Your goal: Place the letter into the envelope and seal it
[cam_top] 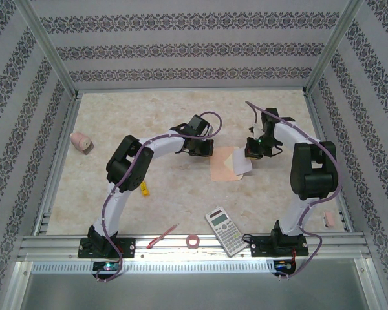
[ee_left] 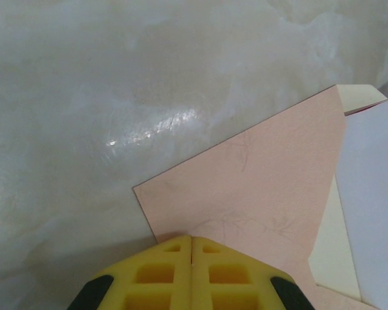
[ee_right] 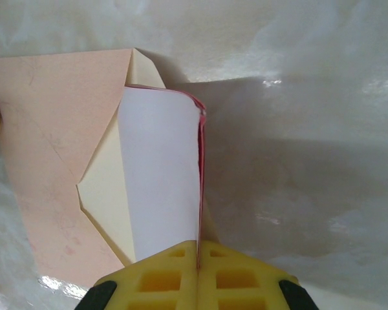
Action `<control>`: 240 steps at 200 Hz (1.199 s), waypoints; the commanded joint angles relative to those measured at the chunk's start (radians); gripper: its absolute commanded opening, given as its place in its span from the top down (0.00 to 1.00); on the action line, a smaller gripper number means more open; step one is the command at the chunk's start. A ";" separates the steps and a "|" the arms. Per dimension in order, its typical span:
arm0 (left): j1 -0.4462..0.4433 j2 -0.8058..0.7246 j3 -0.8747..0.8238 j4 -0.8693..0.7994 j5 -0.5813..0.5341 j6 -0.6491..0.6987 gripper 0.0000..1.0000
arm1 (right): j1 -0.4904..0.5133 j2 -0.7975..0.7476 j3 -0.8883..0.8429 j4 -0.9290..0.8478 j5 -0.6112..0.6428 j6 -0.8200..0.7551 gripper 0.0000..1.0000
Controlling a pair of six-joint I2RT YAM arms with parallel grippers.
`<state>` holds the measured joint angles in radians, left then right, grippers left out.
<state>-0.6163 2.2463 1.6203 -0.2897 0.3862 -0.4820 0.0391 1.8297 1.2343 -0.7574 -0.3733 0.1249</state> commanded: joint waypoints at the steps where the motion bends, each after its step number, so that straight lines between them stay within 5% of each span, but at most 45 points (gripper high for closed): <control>1: -0.014 -0.024 -0.037 -0.022 0.013 -0.020 1.00 | 0.022 0.010 0.003 0.008 0.024 0.031 1.00; 240: -0.013 -0.039 -0.090 0.078 0.012 -0.163 1.00 | 0.109 0.017 -0.100 0.184 -0.044 0.095 1.00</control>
<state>-0.6163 2.2108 1.5356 -0.1963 0.3920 -0.6373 0.1333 1.8420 1.1568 -0.6029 -0.3759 0.2222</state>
